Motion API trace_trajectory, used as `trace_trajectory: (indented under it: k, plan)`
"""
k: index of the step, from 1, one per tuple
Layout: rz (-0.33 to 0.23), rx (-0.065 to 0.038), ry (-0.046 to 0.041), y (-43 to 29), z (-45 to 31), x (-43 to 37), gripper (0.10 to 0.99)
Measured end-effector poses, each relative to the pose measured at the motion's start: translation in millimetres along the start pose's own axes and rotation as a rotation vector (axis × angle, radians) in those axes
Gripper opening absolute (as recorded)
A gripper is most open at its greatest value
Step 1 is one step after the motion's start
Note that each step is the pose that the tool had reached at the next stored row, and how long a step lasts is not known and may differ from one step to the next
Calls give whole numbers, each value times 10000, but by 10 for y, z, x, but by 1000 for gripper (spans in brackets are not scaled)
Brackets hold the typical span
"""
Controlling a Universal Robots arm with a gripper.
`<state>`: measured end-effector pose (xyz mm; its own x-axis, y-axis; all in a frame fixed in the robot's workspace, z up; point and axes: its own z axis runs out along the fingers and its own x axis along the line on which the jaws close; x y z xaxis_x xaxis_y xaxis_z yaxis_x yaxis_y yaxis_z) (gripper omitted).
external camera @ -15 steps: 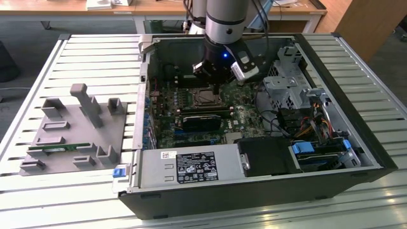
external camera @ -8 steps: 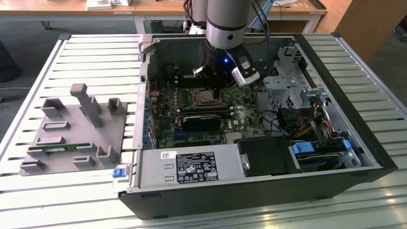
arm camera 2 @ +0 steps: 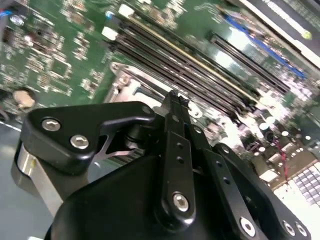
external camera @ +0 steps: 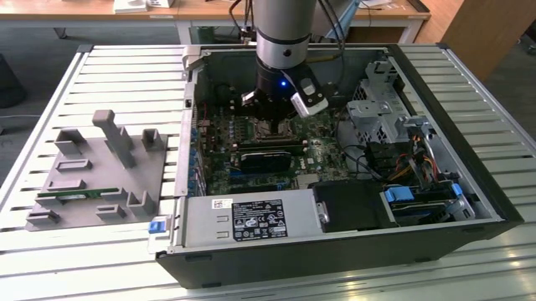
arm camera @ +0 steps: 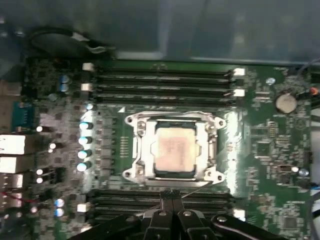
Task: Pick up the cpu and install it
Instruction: 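Install the second cpu locking lever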
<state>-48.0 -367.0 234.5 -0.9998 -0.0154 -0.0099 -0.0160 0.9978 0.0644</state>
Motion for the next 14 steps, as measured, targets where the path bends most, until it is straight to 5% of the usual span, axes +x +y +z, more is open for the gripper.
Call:
trace_trajectory:
  k: [12, 14]
  plan:
    - [-3, -6, 41, -25, 154, 68, 106]
    - [-2, -71, 41, -60, 152, 83, 106]
